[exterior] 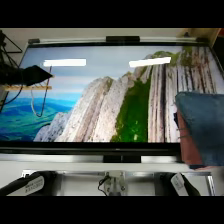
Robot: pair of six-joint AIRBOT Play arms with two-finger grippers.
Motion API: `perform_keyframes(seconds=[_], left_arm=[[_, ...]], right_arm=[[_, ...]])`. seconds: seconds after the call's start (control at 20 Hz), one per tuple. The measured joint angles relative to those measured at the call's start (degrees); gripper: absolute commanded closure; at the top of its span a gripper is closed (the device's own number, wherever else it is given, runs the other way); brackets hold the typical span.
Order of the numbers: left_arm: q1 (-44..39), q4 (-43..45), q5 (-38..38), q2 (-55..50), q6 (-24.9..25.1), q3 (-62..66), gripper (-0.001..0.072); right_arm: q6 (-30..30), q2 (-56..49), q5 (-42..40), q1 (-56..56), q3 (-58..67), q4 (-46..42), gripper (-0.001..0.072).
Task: Fold the shirts.
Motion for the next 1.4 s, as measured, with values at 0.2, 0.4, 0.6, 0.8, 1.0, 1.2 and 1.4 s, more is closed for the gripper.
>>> perform_keyframes(seconds=[0.2, 0.4, 0.6, 0.8, 1.0, 1.2, 1.4], left_arm=[[-7.80, 21.05, -4.13, -1.68, -8.63, 6.78, 0.0204], [-17.86, 38.66, -12.00, -5.86, -15.02, 9.79, -0.0004], [-22.25, 39.58, -17.77, -9.57, -16.61, 9.16, -0.0004], [-22.60, 34.71, -15.69, -8.04, -18.51, 4.50, -0.0003], [-22.56, 33.24, -13.81, -6.93, -19.41, 2.10, -0.0003], [-22.62, 32.54, -12.96, -6.82, -19.74, 1.49, -0.0003], [-22.62, 32.33, -12.66, -6.88, -19.76, 1.27, -0.0003]], right_arm=[[-3.13, -0.11, -9.25, 3.21, 10.58, 11.98, 0.0118], [-4.59, -3.54, -7.74, 19.45, 12.11, 18.05, 0.0100], [-3.30, -10.69, -3.65, 38.51, 10.47, 20.68, 0.0036], [-2.29, -16.09, -2.40, 49.94, 9.90, 21.81, 0.0037], [-2.05, -17.68, -1.90, 55.25, 9.79, 22.49, 0.0037], [-1.92, -18.10, -1.68, 56.87, 9.77, 23.04, 0.0037], [-1.90, -18.25, -1.68, 57.31, 9.77, 23.28, 0.0037]])
